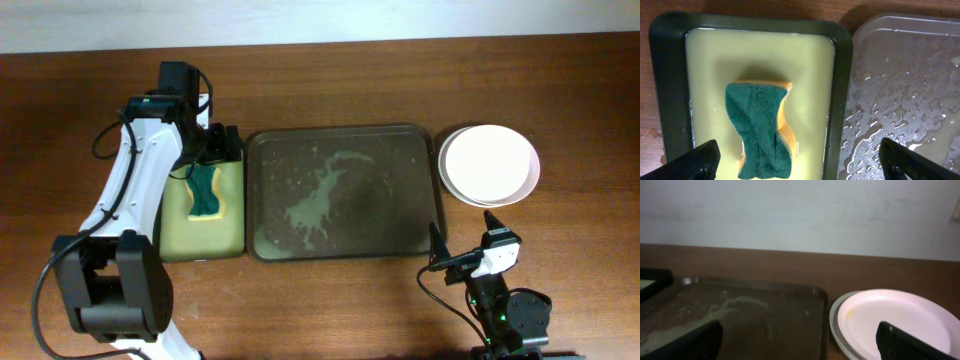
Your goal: Clean dirty plates on tray and stack at the side
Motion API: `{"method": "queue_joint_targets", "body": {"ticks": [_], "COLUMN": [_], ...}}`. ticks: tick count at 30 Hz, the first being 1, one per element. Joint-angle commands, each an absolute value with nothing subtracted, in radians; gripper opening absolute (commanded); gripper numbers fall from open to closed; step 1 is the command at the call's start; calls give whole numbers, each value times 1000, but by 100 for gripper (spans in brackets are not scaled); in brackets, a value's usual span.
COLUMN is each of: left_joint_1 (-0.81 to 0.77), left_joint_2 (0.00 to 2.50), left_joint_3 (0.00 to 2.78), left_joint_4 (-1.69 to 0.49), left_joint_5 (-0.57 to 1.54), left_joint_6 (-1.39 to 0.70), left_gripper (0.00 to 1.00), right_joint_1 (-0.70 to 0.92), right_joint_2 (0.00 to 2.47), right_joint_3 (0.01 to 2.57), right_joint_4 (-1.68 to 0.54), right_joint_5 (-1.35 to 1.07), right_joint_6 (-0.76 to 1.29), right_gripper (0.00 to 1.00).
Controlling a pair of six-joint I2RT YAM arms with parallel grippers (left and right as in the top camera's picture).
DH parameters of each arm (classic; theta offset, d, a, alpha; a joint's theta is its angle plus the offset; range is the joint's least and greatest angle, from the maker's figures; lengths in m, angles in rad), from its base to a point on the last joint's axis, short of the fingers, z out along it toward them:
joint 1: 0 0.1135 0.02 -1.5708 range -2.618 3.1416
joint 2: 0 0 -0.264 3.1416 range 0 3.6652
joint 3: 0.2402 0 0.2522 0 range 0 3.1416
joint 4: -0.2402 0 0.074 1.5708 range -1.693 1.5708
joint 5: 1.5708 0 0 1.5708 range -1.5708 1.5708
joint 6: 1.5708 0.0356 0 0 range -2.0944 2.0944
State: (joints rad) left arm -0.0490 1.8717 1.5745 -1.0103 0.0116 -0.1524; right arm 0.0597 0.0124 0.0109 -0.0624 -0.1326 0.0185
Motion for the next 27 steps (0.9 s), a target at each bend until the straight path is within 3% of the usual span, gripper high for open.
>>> {"method": "queue_joint_targets", "body": {"ticks": [1, 15, 19, 23, 27], "left_joint_1": [-46, -79, -216, -165, -33], "left_joint_2": [1858, 1807, 1546, 1221, 673], "left_joint_3": [1586, 1584, 1584, 1489, 954], "left_joint_4": [-1011, -1011, -1011, -1027, -818], "left_joint_5": [15, 12, 12, 12, 12], "left_joint_6": [-140, -140, -140, -140, -141], "left_gripper": [99, 99, 100, 99, 99], "right_joint_1": [66, 66, 66, 66, 66], "right_joint_2": [3, 4, 4, 4, 4], "right_joint_3": [6, 6, 6, 6, 6], "right_joint_4": [-68, -68, -68, -68, -68], "right_joint_5": [-120, -120, -120, -120, -120], "right_joint_6": [15, 15, 15, 15, 15], "right_gripper": [98, 98, 98, 98, 98]}}
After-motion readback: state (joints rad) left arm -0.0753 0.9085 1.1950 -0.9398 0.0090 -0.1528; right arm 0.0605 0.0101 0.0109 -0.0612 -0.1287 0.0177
